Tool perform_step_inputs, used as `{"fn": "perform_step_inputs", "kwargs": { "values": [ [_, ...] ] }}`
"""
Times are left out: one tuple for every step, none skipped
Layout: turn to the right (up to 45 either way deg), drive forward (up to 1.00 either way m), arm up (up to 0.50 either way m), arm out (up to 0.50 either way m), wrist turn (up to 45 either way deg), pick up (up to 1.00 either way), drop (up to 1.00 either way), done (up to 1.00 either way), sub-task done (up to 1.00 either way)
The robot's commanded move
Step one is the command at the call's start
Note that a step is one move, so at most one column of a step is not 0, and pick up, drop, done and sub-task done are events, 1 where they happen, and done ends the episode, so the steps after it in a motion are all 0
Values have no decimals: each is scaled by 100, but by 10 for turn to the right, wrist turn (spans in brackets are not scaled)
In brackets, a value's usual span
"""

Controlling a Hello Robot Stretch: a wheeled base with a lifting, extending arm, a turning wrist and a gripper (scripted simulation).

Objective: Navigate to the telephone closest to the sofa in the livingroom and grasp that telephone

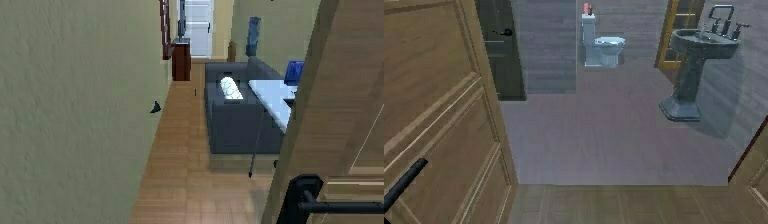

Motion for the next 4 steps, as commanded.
{"fn": "perform_step_inputs", "kwargs": {
  "values": [
    [0, 20, 0, 0, 0, 0, 0, 0, 0],
    [0, 75, 0, 0, 0, 0, 0, 0, 0],
    [450, 0, 0, 0, 0, 0, 0, 0, 0],
    [450, 0, 0, 0, 0, 0, 0, 0, 0]
  ]
}}
